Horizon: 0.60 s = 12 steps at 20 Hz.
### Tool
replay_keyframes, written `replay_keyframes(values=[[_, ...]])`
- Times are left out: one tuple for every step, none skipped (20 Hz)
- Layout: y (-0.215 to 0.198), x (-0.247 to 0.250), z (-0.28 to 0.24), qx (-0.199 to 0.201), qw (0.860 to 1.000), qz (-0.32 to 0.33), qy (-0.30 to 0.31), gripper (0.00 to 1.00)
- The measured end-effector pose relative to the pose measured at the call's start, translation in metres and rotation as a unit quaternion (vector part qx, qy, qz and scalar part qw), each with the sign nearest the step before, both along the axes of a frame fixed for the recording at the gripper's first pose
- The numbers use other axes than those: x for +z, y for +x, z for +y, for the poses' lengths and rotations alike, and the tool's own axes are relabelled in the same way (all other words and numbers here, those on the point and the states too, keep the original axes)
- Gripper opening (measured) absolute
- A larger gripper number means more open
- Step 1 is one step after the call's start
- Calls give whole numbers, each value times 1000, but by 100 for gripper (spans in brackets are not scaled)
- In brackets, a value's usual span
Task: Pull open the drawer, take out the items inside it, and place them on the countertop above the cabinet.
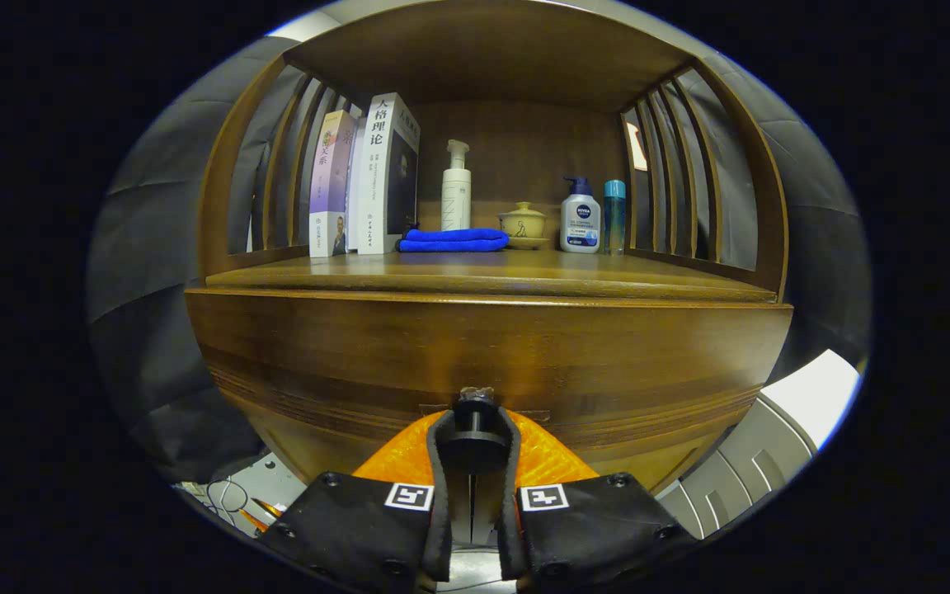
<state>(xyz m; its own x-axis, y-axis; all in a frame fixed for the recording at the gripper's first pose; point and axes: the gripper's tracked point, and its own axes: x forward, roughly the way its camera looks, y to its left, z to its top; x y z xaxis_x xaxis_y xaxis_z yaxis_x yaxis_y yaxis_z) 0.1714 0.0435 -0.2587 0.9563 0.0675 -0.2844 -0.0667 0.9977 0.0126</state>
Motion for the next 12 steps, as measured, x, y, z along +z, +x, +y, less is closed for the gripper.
replay_keyframes(values=[[-5, 0, -1, 5, 1000, 0, -2, 25], [-10, -1, 0, 9, 1000, 2, -3, 25], [-16, -1, -1, 11, 1000, 3, -4, 25], [-21, 0, -1, 13, 1000, 5, -4, 25], [-25, -1, -1, 15, 1000, 6, -6, 25], [-30, 0, -1, 17, 1000, 6, -8, 25], [-35, -1, -1, 21, 1000, 5, -10, 25], [-40, 0, -1, 25, 1000, 5, -12, 24], [-45, -1, -1, 29, 999, 6, -15, 25], [-50, 0, -1, 33, 999, 8, -22, 24], [-56, 0, -1, 37, 999, 8, -30, 25], [-61, 1, -2, 40, 999, 8, -33, 25]])
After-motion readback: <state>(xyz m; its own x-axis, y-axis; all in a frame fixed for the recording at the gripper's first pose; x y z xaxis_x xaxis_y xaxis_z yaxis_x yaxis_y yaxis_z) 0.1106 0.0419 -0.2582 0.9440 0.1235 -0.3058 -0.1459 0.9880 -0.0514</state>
